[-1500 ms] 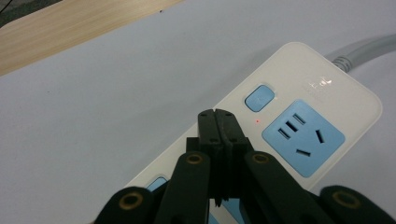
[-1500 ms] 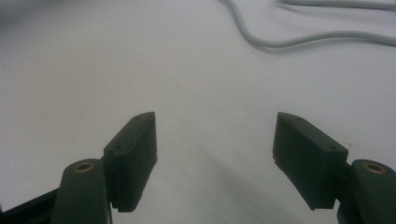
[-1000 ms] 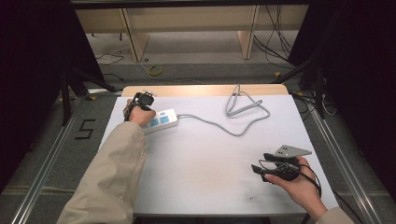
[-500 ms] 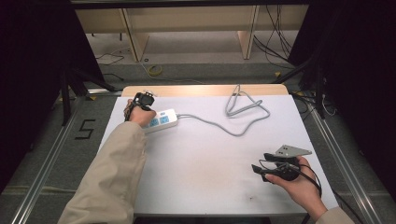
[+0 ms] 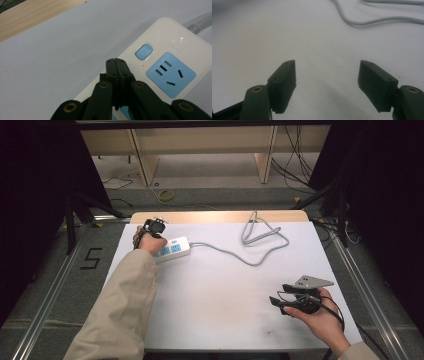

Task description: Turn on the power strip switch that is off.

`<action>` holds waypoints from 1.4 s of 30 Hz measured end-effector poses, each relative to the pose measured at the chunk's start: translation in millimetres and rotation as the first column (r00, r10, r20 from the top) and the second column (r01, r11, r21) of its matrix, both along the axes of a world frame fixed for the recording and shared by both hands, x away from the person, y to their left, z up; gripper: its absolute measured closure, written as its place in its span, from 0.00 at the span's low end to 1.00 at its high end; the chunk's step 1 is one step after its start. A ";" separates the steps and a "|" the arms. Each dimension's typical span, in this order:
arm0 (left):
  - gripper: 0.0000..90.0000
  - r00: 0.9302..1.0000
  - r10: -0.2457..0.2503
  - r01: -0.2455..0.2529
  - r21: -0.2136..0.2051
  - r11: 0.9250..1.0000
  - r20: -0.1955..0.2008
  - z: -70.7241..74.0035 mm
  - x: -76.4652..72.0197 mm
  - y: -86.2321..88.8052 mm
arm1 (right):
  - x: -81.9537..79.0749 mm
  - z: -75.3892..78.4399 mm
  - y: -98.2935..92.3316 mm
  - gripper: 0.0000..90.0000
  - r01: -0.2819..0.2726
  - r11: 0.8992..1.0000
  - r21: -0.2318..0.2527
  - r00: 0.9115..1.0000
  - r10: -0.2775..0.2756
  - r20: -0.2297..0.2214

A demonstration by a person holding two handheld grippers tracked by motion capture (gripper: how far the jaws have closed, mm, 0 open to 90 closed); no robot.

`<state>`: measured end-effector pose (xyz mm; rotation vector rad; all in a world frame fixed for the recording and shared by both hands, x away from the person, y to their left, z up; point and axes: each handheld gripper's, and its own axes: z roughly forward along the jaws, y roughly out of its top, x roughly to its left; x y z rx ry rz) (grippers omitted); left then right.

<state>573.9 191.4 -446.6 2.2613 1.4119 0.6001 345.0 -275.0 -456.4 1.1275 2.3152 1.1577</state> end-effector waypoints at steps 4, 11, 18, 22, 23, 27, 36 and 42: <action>1.00 1.000 -0.006 0.006 0.017 1.000 -0.007 0.2 1.0 -1.8 | 0.0 0.1 -0.3 0.35 -0.002 1.000 -0.001 1.000 0.002 0.001; 1.00 1.000 0.001 -0.001 0.011 1.000 -0.020 0.6 2.5 -1.7 | 0.3 -0.3 -0.4 0.35 -0.001 1.000 -0.001 1.000 0.001 -0.003; 1.00 1.000 0.000 0.001 0.023 1.000 -0.029 1.1 2.3 -3.4 | 0.7 0.0 -1.2 0.35 0.001 1.000 -0.002 1.000 -0.001 -0.002; 1.00 0.999 -0.011 0.011 -0.010 1.000 -0.034 0.1 2.5 -6.3 | 0.7 0.1 -1.0 0.35 0.000 1.000 -0.002 1.000 0.000 -0.002; 1.00 1.000 -0.011 0.011 0.001 1.000 -0.027 -0.3 3.1 -7.7 | 0.7 0.1 -0.9 0.35 0.000 1.000 -0.002 1.000 0.000 -0.003; 1.00 1.000 -0.020 0.020 0.044 0.999 -0.014 -0.9 3.1 -12.1 | 0.3 0.6 -1.5 0.35 -0.001 1.000 -0.001 1.000 0.001 -0.001; 1.00 1.000 0.005 -0.006 -0.043 0.999 -0.011 0.7 3.4 -3.2 | 1.0 -0.1 -1.8 0.35 0.001 1.000 0.001 1.000 -0.001 -0.005; 1.00 1.000 0.026 -0.027 -0.044 0.999 -0.017 2.8 3.0 3.5 | 0.8 -0.2 -1.5 0.35 0.001 1.000 0.000 1.000 -0.001 -0.006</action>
